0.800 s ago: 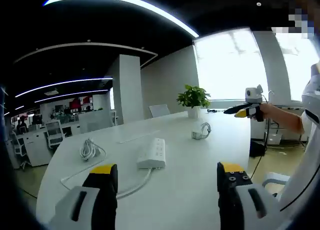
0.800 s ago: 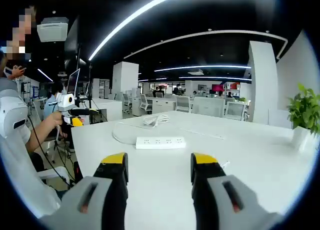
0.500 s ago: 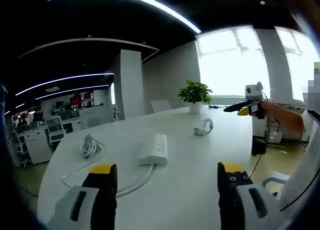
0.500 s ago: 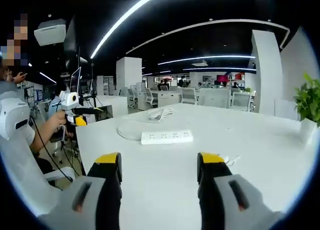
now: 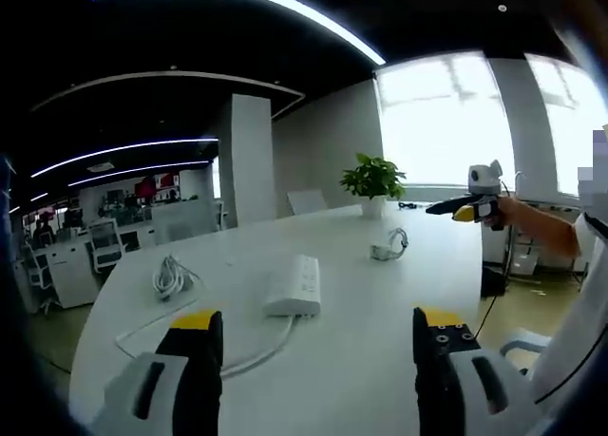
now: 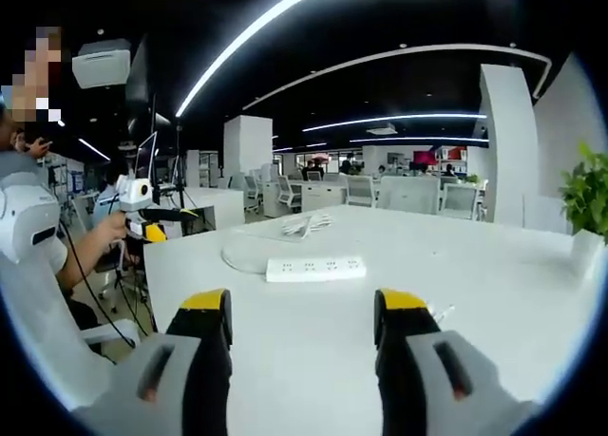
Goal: Straighten the power strip on the desk, plug the charger into it
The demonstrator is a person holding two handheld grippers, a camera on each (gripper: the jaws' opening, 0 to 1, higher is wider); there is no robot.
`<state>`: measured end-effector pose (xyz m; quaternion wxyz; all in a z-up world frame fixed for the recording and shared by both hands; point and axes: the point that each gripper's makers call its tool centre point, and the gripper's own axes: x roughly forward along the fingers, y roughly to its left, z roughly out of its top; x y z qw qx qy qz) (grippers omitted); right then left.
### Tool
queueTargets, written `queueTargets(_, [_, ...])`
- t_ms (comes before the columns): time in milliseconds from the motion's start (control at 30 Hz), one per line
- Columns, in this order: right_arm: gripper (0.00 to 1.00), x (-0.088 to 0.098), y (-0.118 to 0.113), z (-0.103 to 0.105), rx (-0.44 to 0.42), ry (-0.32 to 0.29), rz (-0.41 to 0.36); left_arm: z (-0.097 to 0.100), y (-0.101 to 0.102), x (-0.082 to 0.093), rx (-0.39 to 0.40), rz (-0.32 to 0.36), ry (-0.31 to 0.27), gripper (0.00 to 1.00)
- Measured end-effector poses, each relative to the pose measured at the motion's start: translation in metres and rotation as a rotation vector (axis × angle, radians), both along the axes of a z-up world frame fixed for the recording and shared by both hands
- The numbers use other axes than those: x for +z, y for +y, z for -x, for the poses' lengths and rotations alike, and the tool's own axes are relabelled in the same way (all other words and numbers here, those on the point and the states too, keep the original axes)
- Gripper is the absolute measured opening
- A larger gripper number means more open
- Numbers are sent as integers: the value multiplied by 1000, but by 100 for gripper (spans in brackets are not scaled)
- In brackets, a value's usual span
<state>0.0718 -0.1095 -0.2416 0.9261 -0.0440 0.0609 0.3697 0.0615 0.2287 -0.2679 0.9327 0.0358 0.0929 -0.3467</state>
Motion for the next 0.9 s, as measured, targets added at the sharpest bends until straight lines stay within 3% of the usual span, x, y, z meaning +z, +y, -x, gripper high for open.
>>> queueTargets(200, [60, 2, -4, -5, -9, -2, -31, -2, -7, -6, -13, -37, -8, 87])
queueTargets(267, [59, 10, -7, -9, -30, -59, -32, -3, -8, -9, -18, -38, 4, 87])
queueTargets(567, [61, 34, -9, -12, -36, -125, -144, -9, -9, -5, -19, -30, -21, 84])
queueTargets(667, [61, 30, -9, -15, -37, -95, -166, -11, -9, -7, -17, -27, -12, 84])
queueTargets(900, [61, 18, -10, -21, -43, -64, -130, -18, -4, -7, 6, -21, -18, 87])
